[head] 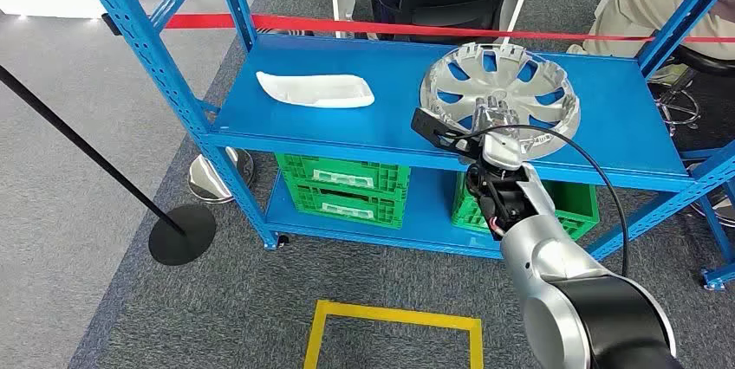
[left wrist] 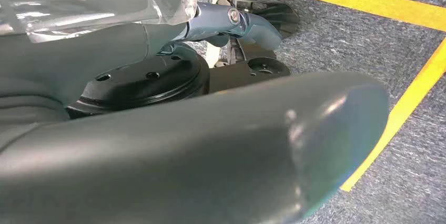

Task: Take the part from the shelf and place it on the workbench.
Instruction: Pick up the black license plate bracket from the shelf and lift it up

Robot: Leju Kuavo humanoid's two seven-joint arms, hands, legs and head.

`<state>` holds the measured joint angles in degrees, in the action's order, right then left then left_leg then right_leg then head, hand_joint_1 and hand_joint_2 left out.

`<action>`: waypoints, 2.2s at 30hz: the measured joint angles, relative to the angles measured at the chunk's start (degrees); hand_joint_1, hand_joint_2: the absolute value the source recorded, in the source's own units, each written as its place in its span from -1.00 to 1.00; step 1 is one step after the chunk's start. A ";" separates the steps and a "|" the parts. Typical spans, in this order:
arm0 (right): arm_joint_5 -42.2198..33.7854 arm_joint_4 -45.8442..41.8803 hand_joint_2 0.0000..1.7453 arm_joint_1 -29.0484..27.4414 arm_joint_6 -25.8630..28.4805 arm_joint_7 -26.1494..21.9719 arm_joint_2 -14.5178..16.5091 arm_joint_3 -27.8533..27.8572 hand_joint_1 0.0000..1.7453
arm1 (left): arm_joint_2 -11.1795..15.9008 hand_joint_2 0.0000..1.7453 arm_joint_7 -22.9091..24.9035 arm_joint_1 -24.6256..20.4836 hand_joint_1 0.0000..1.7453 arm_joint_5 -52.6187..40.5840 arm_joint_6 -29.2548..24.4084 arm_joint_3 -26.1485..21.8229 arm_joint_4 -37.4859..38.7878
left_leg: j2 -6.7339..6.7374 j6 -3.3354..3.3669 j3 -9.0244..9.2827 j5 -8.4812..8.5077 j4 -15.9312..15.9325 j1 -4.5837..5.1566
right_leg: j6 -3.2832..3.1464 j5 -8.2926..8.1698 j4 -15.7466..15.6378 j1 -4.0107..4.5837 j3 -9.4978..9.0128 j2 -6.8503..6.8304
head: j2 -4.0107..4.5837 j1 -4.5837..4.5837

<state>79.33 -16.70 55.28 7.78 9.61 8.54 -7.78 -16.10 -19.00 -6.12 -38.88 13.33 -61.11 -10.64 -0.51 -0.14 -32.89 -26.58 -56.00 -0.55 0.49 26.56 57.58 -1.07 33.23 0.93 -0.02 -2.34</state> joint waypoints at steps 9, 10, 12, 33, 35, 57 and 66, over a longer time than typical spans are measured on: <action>1.83 0.28 1.00 -2.15 -1.11 1.22 1.58 -0.44 -1.00 | -0.03 -1.00 0.16 -0.02 -1.00 -0.04 -0.16 0.00 0.00 | -0.02 0.00 0.14 0.00 -0.03 0.01 | 0.00 0.00 -0.01 -0.01 -0.17 0.00 | 0.00 0.01; 1.85 0.28 1.00 -2.32 -1.11 1.33 1.73 -0.48 -1.00 | -0.03 -1.00 0.16 -0.02 -1.00 -0.04 -0.20 0.00 0.00 | -0.02 0.00 0.15 0.00 -0.03 0.01 | 0.00 0.00 -0.01 -0.01 -0.18 0.00 | 0.00 0.01; 1.82 0.28 1.00 -2.63 -1.10 1.45 1.94 -0.52 -1.00 | -0.02 -1.00 0.16 -0.02 -1.00 -0.04 -0.32 0.00 0.00 | -0.02 0.00 0.18 0.00 -0.03 0.01 | 0.01 0.00 -0.01 -0.01 -0.21 0.00 | 0.00 0.01; -0.31 0.31 1.00 -7.22 2.09 -0.26 1.97 0.92 -1.00 | 0.11 -1.00 -0.42 0.17 -1.00 -0.28 -0.84 0.00 0.00 | -0.02 0.00 0.33 0.00 -0.04 0.01 | 0.01 -0.01 -0.03 -0.02 -0.37 0.00 | 0.00 0.01; -0.20 0.31 1.00 -7.33 2.41 -0.18 1.60 1.15 -1.00 | 0.16 -1.00 -0.42 0.18 -1.00 -0.57 -0.78 0.00 0.00 | -0.02 0.00 0.34 0.00 -0.05 0.01 | 0.01 -0.01 -0.03 -0.02 -0.37 0.00 | 0.00 0.01; 3.89 0.21 1.00 0.03 3.56 2.20 -2.57 2.10 -1.00 | 0.72 -1.00 -1.58 0.32 -1.00 -1.49 0.63 0.02 0.00 | -0.03 0.00 0.38 0.00 -0.08 0.01 | 0.01 -0.02 -0.03 -0.02 -0.45 0.00 | 0.00 0.01; 4.38 0.20 1.00 2.11 2.96 2.09 -3.25 2.19 -1.00 | 0.73 -1.00 -1.56 0.36 -1.00 -1.96 1.17 0.05 0.00 | -0.03 0.00 0.40 0.00 -0.08 0.00 | 0.01 -0.02 -0.03 -0.01 -0.47 0.00 | 0.00 0.00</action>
<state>83.71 -16.50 57.39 10.74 11.70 5.29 -5.59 -15.37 -20.57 -5.76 -40.85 14.51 -61.06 -10.64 -0.54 -0.14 -32.49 -26.59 -56.07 -0.55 0.50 26.54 57.55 -1.08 32.76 0.92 -0.02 -2.34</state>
